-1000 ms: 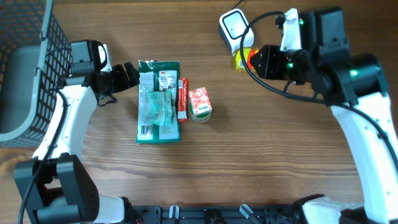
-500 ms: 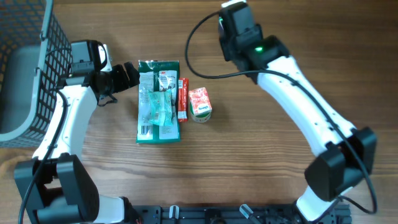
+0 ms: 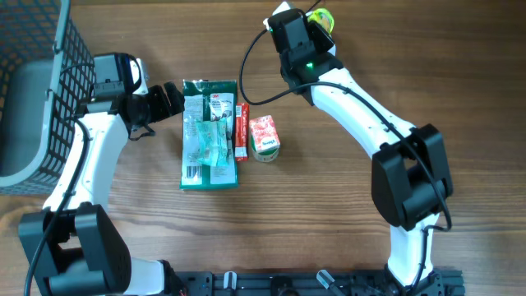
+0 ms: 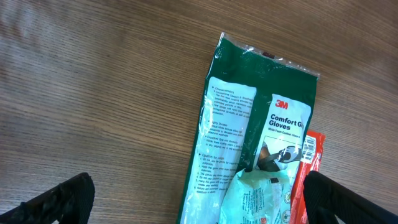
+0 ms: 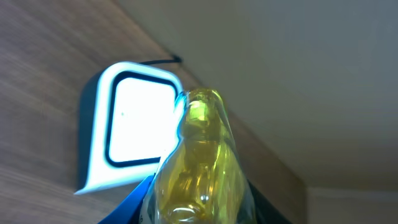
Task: Scan the item barcode
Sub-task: 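Raise the yellow oil bottle up to the scanner window with right gripper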
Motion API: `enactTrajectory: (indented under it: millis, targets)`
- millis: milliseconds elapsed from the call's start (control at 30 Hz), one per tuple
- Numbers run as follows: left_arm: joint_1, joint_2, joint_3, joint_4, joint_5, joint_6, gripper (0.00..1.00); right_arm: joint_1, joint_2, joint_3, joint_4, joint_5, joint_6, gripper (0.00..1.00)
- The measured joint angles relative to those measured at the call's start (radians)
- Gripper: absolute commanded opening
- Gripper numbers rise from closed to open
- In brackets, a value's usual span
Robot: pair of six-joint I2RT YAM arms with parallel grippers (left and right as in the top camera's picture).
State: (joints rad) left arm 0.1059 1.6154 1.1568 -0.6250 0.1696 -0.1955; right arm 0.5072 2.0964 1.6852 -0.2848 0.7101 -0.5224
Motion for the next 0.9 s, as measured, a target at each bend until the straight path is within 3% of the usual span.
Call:
enactTrajectory:
  millis: [700,900]
  targets:
    - [0.000,0.000,0.000,0.000,0.000,0.000,1.00,-0.006,0.069,0.006,0.027,-0.002,0.034,0.08]
    - [0.000,0.000,0.000,0.000,0.000,0.000,1.00,-0.010,0.060,0.010,0.005,-0.001,0.054,0.04]
